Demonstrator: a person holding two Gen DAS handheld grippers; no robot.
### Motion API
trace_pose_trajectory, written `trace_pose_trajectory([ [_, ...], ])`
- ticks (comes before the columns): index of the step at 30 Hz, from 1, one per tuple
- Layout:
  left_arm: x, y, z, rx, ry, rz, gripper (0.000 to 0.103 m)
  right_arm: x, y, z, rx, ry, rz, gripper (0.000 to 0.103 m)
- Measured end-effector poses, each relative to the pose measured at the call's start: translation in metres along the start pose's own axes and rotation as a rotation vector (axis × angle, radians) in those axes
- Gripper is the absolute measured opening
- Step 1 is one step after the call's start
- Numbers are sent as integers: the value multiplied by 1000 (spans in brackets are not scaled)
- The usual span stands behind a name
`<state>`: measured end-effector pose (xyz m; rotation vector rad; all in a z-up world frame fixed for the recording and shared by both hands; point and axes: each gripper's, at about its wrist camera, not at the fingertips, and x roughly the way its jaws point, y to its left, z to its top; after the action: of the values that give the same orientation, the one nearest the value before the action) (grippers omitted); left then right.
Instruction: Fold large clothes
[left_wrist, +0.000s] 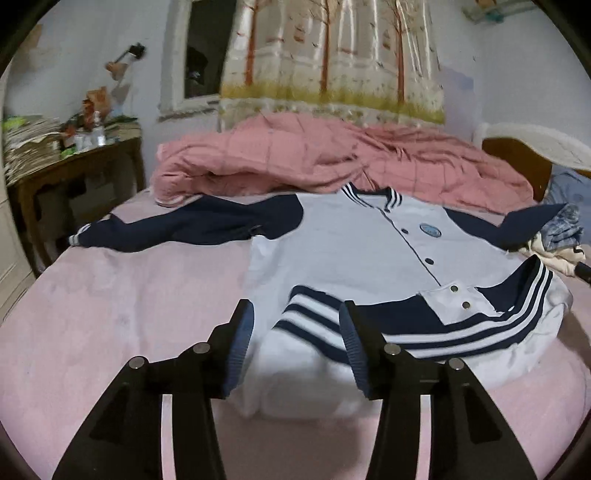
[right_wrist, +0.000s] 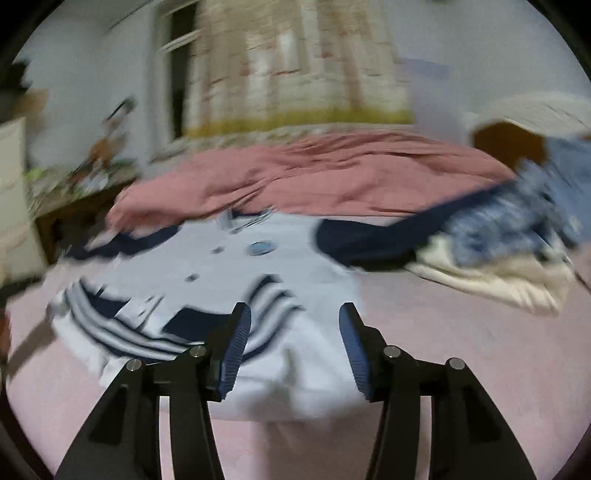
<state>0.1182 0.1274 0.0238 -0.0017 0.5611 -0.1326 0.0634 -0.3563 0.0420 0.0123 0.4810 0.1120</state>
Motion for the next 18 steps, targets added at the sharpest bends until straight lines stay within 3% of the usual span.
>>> trace_pose_trajectory([
  [2, 22, -2, 10, 16, 63, 0, 64, 24, 15, 8, -60, 78, -33, 67],
  [4, 48, 4, 12, 3, 151, -24, 66, 47, 22, 12, -89, 102, -96, 71],
  [7, 80, 24, 5, -99, 249, -145, 65, 84, 19, 14, -68, 190, -85, 73],
  [8, 89, 26, 0, -106, 272, -151, 52, 93, 16, 12, -50, 203, -89, 73],
  [9, 95, 26, -4, -101, 285, -132, 22, 100, 12, 10, -30, 210, -99, 71],
  [11, 96, 25, -11, -75, 278, -119, 11, 114, -1, 2, 25, 241, -101, 21],
  [14, 80, 23, -12, -60, 181, -60, 10, 130, -21, -8, 119, 313, -64, 18],
  [18, 104, 12, -24, -7, 262, 40, 10, 138, -34, -17, 196, 338, -36, 17],
])
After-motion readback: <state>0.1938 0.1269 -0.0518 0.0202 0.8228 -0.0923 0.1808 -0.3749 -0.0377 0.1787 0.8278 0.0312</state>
